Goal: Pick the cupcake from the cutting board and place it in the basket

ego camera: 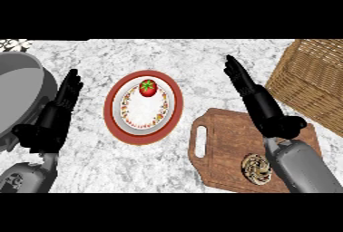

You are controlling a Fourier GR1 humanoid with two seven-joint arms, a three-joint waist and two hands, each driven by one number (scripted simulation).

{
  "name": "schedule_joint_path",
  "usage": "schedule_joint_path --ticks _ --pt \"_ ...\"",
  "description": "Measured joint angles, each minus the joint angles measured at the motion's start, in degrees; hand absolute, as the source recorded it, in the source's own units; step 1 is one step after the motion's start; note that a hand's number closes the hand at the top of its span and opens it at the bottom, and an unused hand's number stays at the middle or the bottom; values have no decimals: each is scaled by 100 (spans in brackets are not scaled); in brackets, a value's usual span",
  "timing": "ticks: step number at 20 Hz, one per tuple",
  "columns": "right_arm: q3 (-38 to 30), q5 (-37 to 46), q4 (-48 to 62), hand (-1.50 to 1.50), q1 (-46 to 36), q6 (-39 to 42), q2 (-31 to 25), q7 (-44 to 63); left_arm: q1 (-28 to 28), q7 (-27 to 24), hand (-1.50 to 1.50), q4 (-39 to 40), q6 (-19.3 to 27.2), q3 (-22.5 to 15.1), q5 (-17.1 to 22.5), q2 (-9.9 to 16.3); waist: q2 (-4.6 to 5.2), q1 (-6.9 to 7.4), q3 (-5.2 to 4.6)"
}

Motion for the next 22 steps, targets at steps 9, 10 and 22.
schedule_joint_path --ticks 9,10,22 --pt "-906 -554 -209 -150 -43 1772 -1053 -1172 138 589 0 600 -420 509 495 274 65 -122 -4" --pt "-733 -213 -330 -150 55 1784 -1107 -1408 135 668 0 637 -471 536 567 284 56 -137 -5" --pt "657 2087 -2828 -150 744 409 -504 869 -3 882 0 1130 -805 752 701 239 2 -191 -26"
